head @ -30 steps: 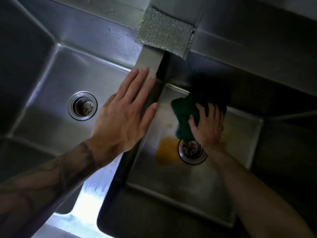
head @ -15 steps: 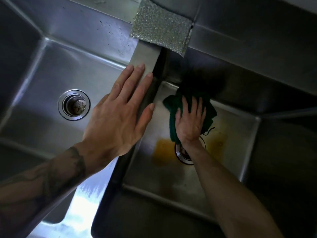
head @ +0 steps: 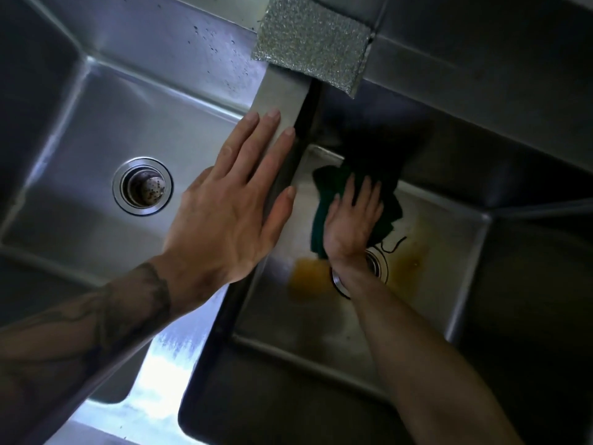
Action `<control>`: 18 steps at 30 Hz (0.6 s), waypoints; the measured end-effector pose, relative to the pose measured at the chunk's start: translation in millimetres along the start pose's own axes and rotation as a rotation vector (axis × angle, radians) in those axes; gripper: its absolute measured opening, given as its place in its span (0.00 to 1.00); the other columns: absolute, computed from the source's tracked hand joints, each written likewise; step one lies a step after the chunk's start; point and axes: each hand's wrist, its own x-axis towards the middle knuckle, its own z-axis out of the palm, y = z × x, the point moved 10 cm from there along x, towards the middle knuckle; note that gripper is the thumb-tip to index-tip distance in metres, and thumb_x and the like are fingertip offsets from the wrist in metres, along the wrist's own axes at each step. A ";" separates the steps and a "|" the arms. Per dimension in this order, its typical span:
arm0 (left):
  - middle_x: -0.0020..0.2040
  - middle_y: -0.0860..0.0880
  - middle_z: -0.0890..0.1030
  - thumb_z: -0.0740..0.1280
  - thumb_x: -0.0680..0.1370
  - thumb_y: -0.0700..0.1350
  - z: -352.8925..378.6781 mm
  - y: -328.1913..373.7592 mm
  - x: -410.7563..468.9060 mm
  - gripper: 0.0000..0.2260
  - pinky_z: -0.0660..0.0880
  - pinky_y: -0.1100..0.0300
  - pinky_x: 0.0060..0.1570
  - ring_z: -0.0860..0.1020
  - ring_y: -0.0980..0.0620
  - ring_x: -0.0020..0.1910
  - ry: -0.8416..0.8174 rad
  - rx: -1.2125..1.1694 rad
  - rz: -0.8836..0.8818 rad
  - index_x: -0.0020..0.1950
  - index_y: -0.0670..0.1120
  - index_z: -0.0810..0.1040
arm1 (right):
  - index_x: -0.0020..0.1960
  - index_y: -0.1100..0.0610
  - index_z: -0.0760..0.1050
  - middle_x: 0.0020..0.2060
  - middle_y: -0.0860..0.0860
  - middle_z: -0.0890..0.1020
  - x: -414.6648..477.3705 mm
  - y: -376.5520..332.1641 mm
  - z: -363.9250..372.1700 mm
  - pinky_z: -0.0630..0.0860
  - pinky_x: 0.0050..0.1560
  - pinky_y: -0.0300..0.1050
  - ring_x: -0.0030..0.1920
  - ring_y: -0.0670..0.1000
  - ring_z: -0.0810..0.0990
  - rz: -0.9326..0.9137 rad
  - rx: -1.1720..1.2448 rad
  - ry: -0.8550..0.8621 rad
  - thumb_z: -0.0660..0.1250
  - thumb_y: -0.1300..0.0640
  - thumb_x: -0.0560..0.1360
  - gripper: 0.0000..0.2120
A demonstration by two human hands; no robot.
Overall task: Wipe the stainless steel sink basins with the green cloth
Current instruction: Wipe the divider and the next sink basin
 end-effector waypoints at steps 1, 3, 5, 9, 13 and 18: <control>0.87 0.48 0.58 0.52 0.88 0.57 -0.7 0.0 0.6 0.28 0.76 0.54 0.59 0.55 0.50 0.86 0.001 0.000 -0.003 0.86 0.47 0.60 | 0.79 0.58 0.69 0.78 0.62 0.69 -4.9 -25.1 3.0 0.61 0.79 0.67 0.80 0.65 0.63 -0.034 0.031 0.009 0.56 0.49 0.86 0.24; 0.87 0.48 0.57 0.51 0.88 0.57 -0.3 1.6 1.1 0.28 0.74 0.55 0.61 0.54 0.50 0.87 -0.013 -0.005 0.004 0.86 0.47 0.59 | 0.79 0.58 0.68 0.78 0.61 0.70 -14.6 -61.9 9.9 0.60 0.80 0.64 0.81 0.63 0.63 -0.186 0.078 -0.026 0.55 0.49 0.86 0.24; 0.87 0.47 0.57 0.51 0.88 0.57 -0.2 1.3 1.2 0.28 0.69 0.57 0.63 0.54 0.49 0.87 -0.016 0.001 0.013 0.86 0.46 0.59 | 0.79 0.57 0.68 0.78 0.60 0.70 -14.4 -58.9 11.5 0.60 0.80 0.63 0.81 0.61 0.64 -0.344 0.059 -0.067 0.54 0.49 0.87 0.24; 0.87 0.46 0.59 0.50 0.89 0.57 -0.8 1.6 1.5 0.28 0.78 0.49 0.61 0.55 0.48 0.86 -0.009 -0.017 0.011 0.86 0.46 0.60 | 0.80 0.57 0.67 0.78 0.61 0.69 1.9 22.7 -2.0 0.61 0.79 0.64 0.80 0.63 0.64 -0.296 -0.032 -0.068 0.54 0.50 0.87 0.23; 0.86 0.47 0.60 0.51 0.88 0.57 -1.8 2.7 0.7 0.27 0.80 0.48 0.56 0.56 0.49 0.86 0.004 -0.022 0.000 0.85 0.46 0.61 | 0.79 0.57 0.69 0.77 0.62 0.70 3.4 30.1 -7.7 0.61 0.78 0.66 0.80 0.65 0.64 -0.067 -0.028 -0.005 0.55 0.50 0.87 0.23; 0.87 0.48 0.58 0.52 0.88 0.57 -1.4 4.0 0.0 0.28 0.80 0.48 0.58 0.55 0.50 0.86 -0.011 -0.041 0.011 0.86 0.47 0.60 | 0.79 0.57 0.68 0.78 0.60 0.70 -25.2 -60.0 11.8 0.59 0.80 0.66 0.81 0.62 0.63 -0.322 0.057 -0.091 0.55 0.49 0.86 0.24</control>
